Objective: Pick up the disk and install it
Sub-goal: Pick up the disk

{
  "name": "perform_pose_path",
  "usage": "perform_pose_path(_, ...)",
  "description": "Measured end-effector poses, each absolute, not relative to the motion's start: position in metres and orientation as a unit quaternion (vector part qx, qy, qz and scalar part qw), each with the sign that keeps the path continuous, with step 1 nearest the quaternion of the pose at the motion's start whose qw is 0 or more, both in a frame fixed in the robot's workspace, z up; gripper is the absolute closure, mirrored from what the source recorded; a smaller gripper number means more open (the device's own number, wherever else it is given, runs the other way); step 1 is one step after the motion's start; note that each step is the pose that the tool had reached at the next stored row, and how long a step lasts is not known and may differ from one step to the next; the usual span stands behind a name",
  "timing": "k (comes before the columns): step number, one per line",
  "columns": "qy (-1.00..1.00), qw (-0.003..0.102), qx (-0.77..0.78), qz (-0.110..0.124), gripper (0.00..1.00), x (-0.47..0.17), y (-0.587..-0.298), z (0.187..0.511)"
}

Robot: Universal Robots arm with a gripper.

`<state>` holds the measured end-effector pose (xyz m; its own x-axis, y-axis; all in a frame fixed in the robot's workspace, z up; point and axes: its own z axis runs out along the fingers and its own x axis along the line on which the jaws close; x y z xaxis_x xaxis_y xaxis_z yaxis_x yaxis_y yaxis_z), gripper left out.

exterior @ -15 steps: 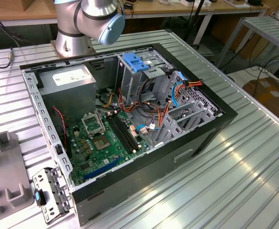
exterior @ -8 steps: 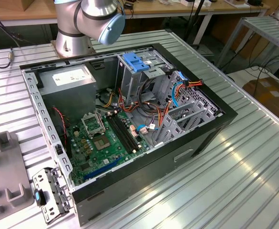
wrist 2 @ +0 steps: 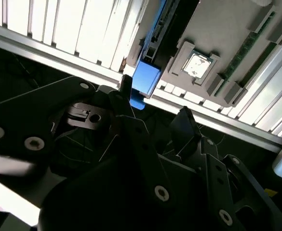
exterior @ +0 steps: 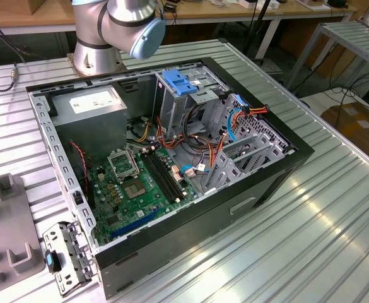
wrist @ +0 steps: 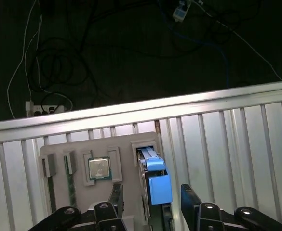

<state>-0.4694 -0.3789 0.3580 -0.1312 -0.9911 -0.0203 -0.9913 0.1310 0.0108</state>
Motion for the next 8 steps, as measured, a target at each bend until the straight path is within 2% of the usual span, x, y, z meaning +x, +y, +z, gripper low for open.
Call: perform_pose_path(8,0.731,0.004,-0.682,0.011,0.41,-0.469,-0.378,0.339)
